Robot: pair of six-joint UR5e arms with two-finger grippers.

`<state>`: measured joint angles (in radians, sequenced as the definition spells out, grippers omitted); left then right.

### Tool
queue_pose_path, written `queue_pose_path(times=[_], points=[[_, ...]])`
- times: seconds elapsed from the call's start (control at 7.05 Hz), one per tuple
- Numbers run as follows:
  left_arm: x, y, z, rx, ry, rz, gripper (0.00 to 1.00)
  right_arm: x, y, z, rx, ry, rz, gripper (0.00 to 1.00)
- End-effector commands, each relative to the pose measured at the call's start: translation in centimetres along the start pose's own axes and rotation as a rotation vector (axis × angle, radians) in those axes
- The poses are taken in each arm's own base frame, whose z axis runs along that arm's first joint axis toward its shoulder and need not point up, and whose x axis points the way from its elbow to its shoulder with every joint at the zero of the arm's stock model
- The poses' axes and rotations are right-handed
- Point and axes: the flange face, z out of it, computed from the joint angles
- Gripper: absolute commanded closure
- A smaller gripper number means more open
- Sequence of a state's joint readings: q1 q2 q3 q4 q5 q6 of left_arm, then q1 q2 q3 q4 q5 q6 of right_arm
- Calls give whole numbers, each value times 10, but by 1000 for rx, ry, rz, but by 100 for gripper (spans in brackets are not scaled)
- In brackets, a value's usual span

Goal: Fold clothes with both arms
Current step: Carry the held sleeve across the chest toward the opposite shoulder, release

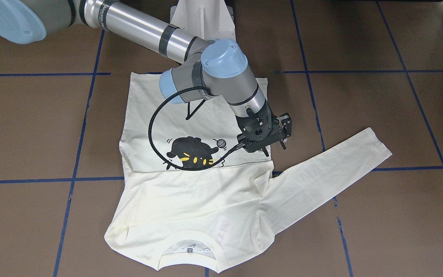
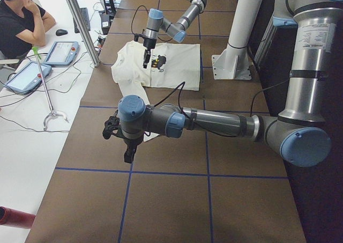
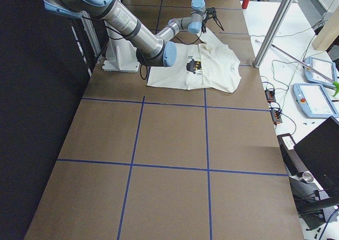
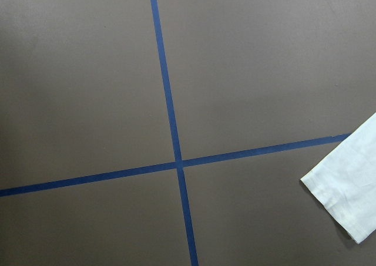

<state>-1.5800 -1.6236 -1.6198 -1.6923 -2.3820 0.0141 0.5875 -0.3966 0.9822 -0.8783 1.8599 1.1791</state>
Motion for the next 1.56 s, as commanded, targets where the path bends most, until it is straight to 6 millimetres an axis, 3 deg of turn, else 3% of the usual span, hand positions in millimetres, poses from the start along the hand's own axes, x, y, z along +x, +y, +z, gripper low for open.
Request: queue_pose_path(times=[0.0, 0.14, 0.28, 0.43, 0.57, 0.71, 0.85, 0.99, 1.13, 1.42], points=[[-3, -2, 4, 22, -7, -27, 0, -5, 1, -2, -31, 76, 39, 0], [15, -12, 5, 69, -9, -108, 0, -5, 4, -13, -79, 181, 61, 0], [36, -15, 23, 113, -42, -180, 0, 5, 3, -27, -130, 315, 100, 0], [62, -15, 47, 146, -55, -242, 0, 50, -5, -46, -169, 421, 125, 0], [92, 0, 71, 171, -47, -284, 0, 120, -6, -83, -203, 451, 122, 0], [133, 13, 91, 175, -24, -345, 0, 199, 6, -126, -226, 454, 100, 0], [169, 20, 117, 150, -19, -426, 0, 260, 11, -166, -239, 454, 57, 0], [207, 32, 150, 139, -44, -490, 0, 306, 10, -193, -265, 450, 59, 0], [225, 40, 165, 135, -45, -514, 0, 346, 7, -209, -286, 459, 70, 0], [228, 47, 182, 111, -50, -494, 0, 406, 5, -238, -323, 450, 73, 0]])
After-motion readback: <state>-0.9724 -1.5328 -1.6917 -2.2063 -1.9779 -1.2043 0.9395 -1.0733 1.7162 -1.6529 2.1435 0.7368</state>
